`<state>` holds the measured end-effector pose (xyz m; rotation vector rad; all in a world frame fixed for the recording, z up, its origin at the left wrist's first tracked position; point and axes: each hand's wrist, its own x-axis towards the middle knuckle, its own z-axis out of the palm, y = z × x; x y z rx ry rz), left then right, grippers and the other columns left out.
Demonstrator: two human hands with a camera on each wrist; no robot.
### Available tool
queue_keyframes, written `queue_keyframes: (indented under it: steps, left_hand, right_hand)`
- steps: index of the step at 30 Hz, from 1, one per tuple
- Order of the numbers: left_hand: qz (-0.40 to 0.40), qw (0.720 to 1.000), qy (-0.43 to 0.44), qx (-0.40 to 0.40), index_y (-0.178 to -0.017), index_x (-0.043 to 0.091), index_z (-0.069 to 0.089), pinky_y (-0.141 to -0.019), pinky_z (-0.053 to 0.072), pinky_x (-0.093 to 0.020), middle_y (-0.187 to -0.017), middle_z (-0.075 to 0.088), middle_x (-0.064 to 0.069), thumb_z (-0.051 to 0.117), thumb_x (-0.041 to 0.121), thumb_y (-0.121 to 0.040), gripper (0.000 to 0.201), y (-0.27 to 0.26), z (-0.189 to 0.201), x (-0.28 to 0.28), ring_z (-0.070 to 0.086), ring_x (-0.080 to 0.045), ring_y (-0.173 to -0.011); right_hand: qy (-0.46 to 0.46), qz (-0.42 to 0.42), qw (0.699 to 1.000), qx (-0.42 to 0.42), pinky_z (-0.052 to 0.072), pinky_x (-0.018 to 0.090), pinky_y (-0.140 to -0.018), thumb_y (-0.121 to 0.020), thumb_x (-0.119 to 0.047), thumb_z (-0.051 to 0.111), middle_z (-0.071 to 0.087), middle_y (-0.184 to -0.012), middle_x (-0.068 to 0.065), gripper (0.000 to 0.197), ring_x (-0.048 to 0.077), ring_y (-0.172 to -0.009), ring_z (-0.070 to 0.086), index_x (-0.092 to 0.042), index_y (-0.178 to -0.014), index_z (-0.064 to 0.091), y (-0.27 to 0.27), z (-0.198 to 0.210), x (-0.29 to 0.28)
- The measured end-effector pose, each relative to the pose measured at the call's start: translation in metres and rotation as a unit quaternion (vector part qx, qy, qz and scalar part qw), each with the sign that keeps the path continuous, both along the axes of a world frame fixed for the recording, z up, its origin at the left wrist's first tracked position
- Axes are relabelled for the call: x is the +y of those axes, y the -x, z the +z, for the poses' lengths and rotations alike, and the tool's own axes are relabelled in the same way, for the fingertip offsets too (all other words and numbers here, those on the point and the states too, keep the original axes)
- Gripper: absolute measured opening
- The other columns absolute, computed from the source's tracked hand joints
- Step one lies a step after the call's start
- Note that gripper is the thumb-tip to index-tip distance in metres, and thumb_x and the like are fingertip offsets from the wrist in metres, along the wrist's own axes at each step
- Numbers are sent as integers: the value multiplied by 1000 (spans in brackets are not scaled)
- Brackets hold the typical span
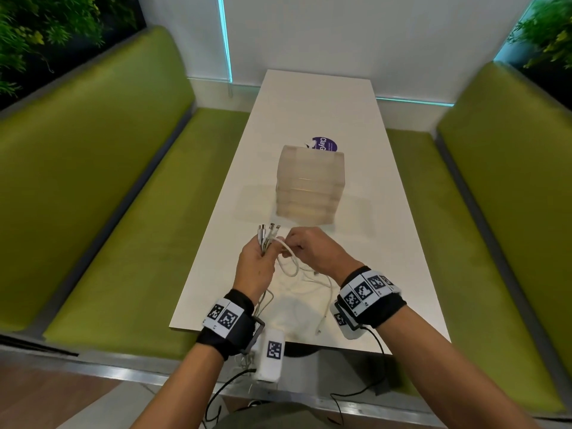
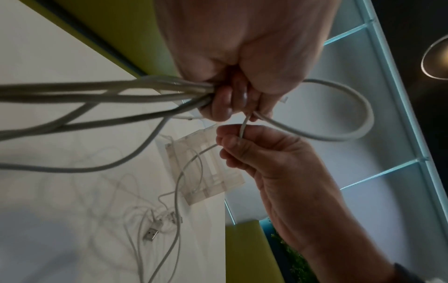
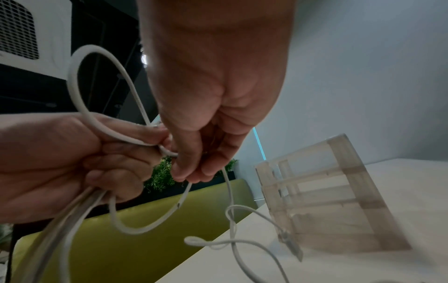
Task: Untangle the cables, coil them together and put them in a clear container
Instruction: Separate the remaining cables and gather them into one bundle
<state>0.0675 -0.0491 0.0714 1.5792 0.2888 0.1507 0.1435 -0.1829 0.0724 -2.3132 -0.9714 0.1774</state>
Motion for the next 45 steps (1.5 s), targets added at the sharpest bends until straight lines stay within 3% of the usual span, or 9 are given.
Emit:
queue_keyframes:
  steps: [4, 9, 15, 18, 22, 29, 35, 39, 45]
  left_hand:
    - [15, 999, 16, -23, -81, 21, 55, -50, 28, -27, -53, 36, 13, 55, 18, -95, 15, 4, 4, 6, 29, -6, -47]
    - [30, 995, 54, -84, -78, 17, 51, -46, 31, -19, -53, 32, 12, 53, 20, -96, 19, 9, 19, 25, 27, -8, -48]
    - [31, 993, 75, -81, -76, 19, 49, -44, 30, -17, -54, 31, 9, 51, 18, -97, 21, 1, 23, 33, 26, -7, -47]
    - [10, 993, 88, -76, -78, 15, 49, -43, 30, -16, -50, 35, 12, 49, 15, -98, 20, 1, 28, 26, 27, -4, -44]
    - [-16, 993, 91, -75, -82, 10, 48, -43, 31, -14, -47, 36, 11, 48, 14, -98, 16, 5, 35, 19, 27, -3, -43]
    - [-11, 995, 65, -78, -82, 10, 49, -48, 30, -19, -58, 31, 5, 54, 26, -92, 20, 15, 46, 16, 27, -8, -52]
    - [2, 988, 78, -129, -82, 2, 49, -46, 33, -19, -53, 34, 6, 53, 29, -87, 28, 23, 65, 16, 31, -7, -48]
    - [16, 979, 83, -185, -69, 19, 52, -46, 31, -21, -49, 37, 10, 55, 27, -93, 25, 25, 79, 25, 32, -8, -44]
    - [37, 975, 111, -189, -78, 7, 48, -51, 21, -44, -49, 35, 7, 56, 28, -90, 26, 19, 85, 37, 30, -12, -44]
  right_hand:
    - [21, -59, 997, 34, 46, 33, -77, -89, -14, 61, 62, -95, 10, 15, 21, -84, 57, -5, -96, 71, -17, -16, -6]
    - [76, -171, 980, 65, 46, 35, -81, -93, -17, 54, 58, -101, 11, 17, 25, -85, 57, -4, -93, 65, -35, -36, -33]
    - [-37, -59, 972, 225, 43, 10, -58, -90, -15, 59, 60, -118, -8, 38, 9, -69, 60, -29, -126, 54, -8, -29, -11]
    - [-88, -28, 957, 275, 48, 18, -62, -87, -23, 66, 65, -105, -8, 28, 13, -67, 61, -28, -114, 61, -3, -28, 9]
    - [-71, -80, 969, 221, 46, 24, -61, -86, -14, 63, 61, -75, -9, 8, 15, -63, 55, -19, -80, 59, -6, -32, 22]
    - [30, -182, 974, 129, 36, 22, -55, -87, -12, 61, 61, -79, 5, 4, 19, -70, 52, -9, -86, 62, -48, -38, -4]
    - [126, -202, 963, 127, 30, 26, -51, -76, -27, 75, 51, -61, -2, 29, 17, -59, 47, -18, -60, 53, -68, -30, -16]
    - [122, -213, 957, 158, 40, 27, -64, -73, -16, 78, 61, -79, 7, 18, 22, -76, 56, -3, -80, 67, -75, -37, -33]
    - [88, -247, 954, 144, 43, 31, -73, -81, -16, 70, 64, -86, 7, 12, 25, -85, 59, -5, -84, 68, -74, -40, -53]
